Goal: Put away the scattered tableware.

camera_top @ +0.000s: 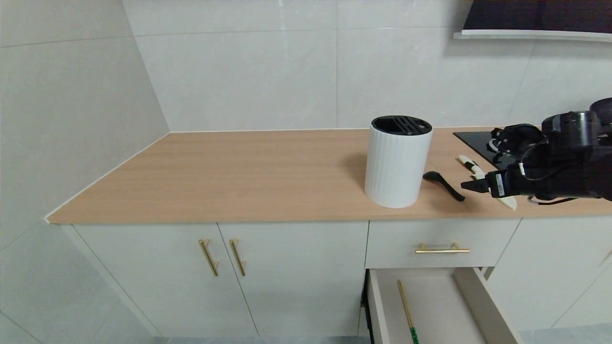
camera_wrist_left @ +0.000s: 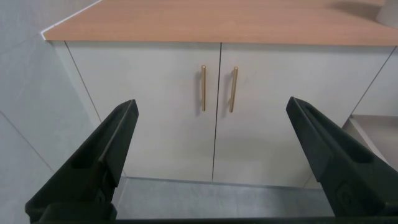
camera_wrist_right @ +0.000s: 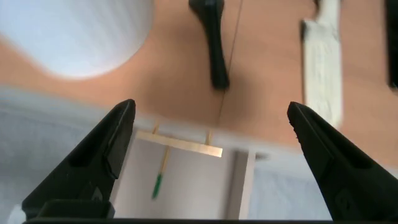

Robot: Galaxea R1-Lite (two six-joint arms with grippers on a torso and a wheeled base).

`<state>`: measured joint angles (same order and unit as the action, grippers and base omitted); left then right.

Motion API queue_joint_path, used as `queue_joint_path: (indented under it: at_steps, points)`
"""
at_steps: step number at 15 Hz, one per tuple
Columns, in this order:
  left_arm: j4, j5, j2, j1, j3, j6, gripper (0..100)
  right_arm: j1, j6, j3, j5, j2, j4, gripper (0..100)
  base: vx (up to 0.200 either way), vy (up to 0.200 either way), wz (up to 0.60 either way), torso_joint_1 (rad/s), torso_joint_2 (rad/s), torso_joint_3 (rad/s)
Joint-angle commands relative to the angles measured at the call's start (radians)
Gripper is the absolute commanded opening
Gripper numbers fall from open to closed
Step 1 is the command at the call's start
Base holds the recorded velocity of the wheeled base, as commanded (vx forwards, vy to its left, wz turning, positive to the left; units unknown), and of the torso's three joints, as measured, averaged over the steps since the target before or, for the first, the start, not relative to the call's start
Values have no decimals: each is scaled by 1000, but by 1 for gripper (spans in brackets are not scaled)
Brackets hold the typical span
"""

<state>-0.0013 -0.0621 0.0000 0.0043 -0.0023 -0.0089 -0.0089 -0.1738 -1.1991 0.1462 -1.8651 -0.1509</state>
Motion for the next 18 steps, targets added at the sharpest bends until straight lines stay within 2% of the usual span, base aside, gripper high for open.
queue_joint_path:
  at_steps: [1, 5, 9, 18]
  points:
    - [0, -1, 0, 0, 1, 0, 100, -17, -18, -115, 23, -184, -6, 100, 0, 0, 0, 0, 0, 0]
    - [0, -1, 0, 0, -1, 0, 100, -14, -15, -186, 24, -301, -95, 100, 0, 0, 0, 0, 0, 0]
    - [0, -1, 0, 0, 1, 0, 100, -11, -9, -244, 27, -356, -107, 100, 0, 0, 0, 0, 0, 0]
    - [0, -1, 0, 0, 1, 0, 100, 6, 10, -278, 27, -419, -148, 100, 0, 0, 0, 0, 0, 0]
